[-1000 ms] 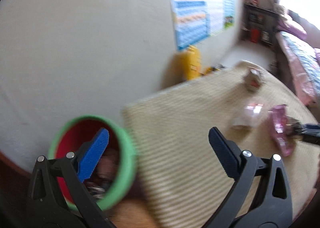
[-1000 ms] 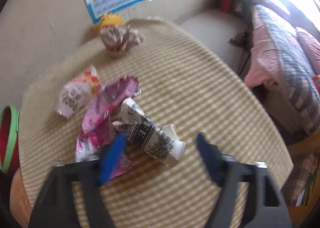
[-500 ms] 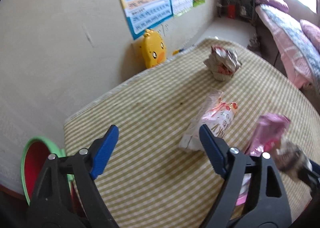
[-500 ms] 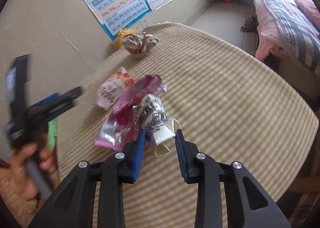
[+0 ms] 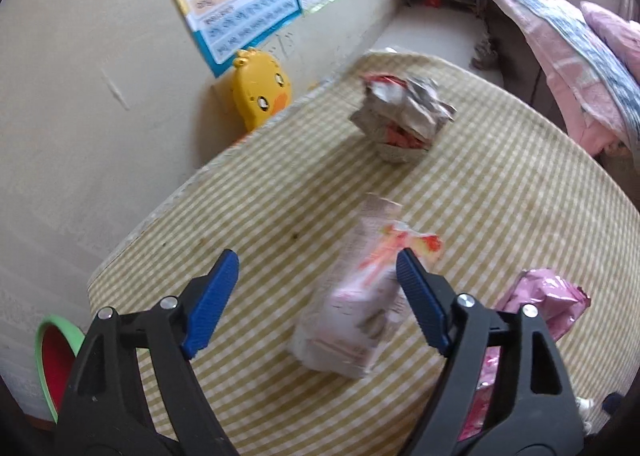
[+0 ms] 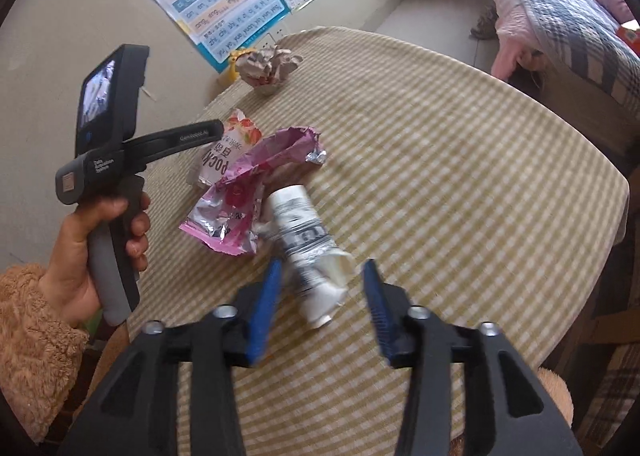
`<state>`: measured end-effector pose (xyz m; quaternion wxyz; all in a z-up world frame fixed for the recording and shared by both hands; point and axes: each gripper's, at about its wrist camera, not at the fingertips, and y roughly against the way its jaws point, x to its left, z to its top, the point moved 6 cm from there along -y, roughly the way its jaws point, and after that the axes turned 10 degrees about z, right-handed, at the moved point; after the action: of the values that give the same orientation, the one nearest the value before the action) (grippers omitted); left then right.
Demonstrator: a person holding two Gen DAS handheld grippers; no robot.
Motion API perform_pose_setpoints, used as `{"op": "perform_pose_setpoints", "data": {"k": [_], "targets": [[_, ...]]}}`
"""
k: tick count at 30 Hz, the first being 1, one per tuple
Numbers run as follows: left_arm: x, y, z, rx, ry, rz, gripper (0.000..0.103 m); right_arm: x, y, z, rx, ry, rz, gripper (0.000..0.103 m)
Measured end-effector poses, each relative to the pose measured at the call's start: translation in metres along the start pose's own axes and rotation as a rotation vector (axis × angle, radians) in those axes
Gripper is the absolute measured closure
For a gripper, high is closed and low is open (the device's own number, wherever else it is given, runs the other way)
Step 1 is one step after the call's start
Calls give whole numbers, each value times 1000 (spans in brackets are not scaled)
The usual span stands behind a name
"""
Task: Collect trash
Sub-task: 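Grasp the white snack packet with left tool while right tool grasps the patterned paper cup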
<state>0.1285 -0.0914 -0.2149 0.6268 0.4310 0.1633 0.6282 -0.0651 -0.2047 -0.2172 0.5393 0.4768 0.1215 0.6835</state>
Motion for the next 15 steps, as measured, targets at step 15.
{"op": "perform_pose_setpoints", "data": {"k": [15], "targets": [[-11, -2, -12, 8, -26, -144, 14, 2, 4, -2, -13, -23, 16, 48]]}}
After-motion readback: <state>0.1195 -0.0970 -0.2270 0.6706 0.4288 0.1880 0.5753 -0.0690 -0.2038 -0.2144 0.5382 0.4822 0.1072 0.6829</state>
